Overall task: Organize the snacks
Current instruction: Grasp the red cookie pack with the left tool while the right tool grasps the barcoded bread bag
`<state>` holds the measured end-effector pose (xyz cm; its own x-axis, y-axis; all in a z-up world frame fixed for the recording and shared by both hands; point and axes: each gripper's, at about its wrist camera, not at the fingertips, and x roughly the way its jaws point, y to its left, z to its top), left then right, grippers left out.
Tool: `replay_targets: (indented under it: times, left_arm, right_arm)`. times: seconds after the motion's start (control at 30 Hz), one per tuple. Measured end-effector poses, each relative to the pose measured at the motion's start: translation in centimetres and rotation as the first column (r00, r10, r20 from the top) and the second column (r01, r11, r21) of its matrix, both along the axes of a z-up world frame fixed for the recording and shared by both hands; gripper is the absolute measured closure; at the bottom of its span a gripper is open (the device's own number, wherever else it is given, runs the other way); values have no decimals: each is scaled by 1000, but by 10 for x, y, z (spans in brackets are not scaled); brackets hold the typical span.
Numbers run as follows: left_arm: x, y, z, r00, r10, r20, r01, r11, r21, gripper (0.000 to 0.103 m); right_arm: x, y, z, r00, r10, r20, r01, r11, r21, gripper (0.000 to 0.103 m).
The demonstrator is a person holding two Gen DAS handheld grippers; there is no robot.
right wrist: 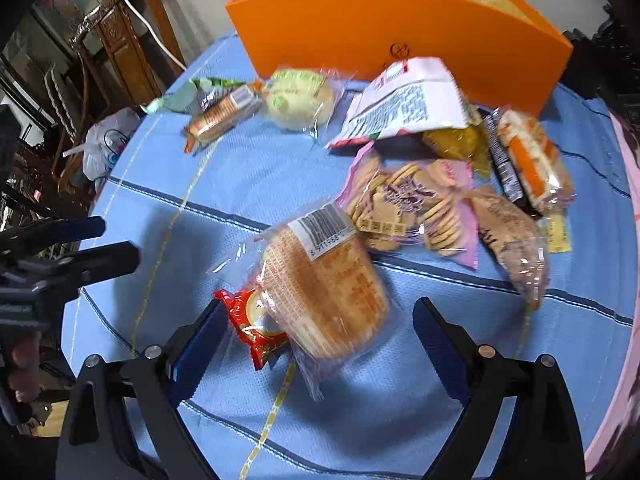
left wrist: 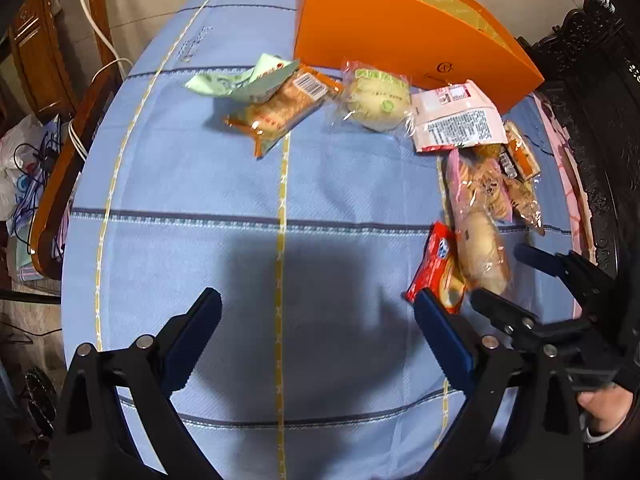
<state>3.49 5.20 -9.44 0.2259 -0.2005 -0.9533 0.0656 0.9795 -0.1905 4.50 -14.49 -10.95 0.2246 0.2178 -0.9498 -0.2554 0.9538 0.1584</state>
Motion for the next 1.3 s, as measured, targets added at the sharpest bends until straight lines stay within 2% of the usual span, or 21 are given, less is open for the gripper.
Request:
replay_targets:
  times: [0.17, 0.37, 0.53, 0.8, 0.87, 0.9, 0.93, 1.0, 1.17, 1.3]
  left_arm:
    - [-6, 4, -4, 1000, 1, -12, -1, 1000, 8, 8]
    - [-8, 1, -6, 1000, -13, -21, 14, 1000, 16, 8]
    - [-7, -8, -7, 999, -37, -21, 37, 999, 20, 8]
    - [-7, -24, -9, 995, -96, -31, 97, 995, 37, 8]
    - [-7, -25, -9, 995, -98, -32, 99, 994, 39, 8]
    - [-7, -25, -9, 995, -98, -33, 99, 994, 39, 8]
    - [-7, -25, -9, 995, -97, -33, 98, 994, 40, 8]
    - [-7, -24, -10, 995, -94, -34, 95, 995, 40, 8]
    - [-6, -27, -10, 994, -106, -26, 107, 993, 41, 8]
    - [-8, -45, -13, 982, -187, -13, 187, 980, 62, 8]
  right_arm:
    - [12, 1, -17, 999, -21, -30, 21, 1000, -2, 9]
    - [17, -5, -31, 996, -84, -24, 82, 993, -83, 9]
    - [12, -23, -34, 988, -150, -26, 147, 985, -91, 9]
    - [13, -3, -32, 998, -60, 13, 62, 979, -194, 9]
    - [16, -1, -36, 998, -56, 1, 56, 985, -166, 16]
    - [18, -3, -38, 998, -54, -9, 52, 990, -134, 29]
    - [18, -5, -38, 999, -48, -15, 46, 993, -111, 33]
    - [18, -5, -37, 1000, -27, -12, 25, 992, -122, 39]
    - [9, -22, -26, 997, -82, -14, 81, 993, -81, 44]
    - [-4, -45, -18, 993, -118, -17, 117, 992, -55, 44]
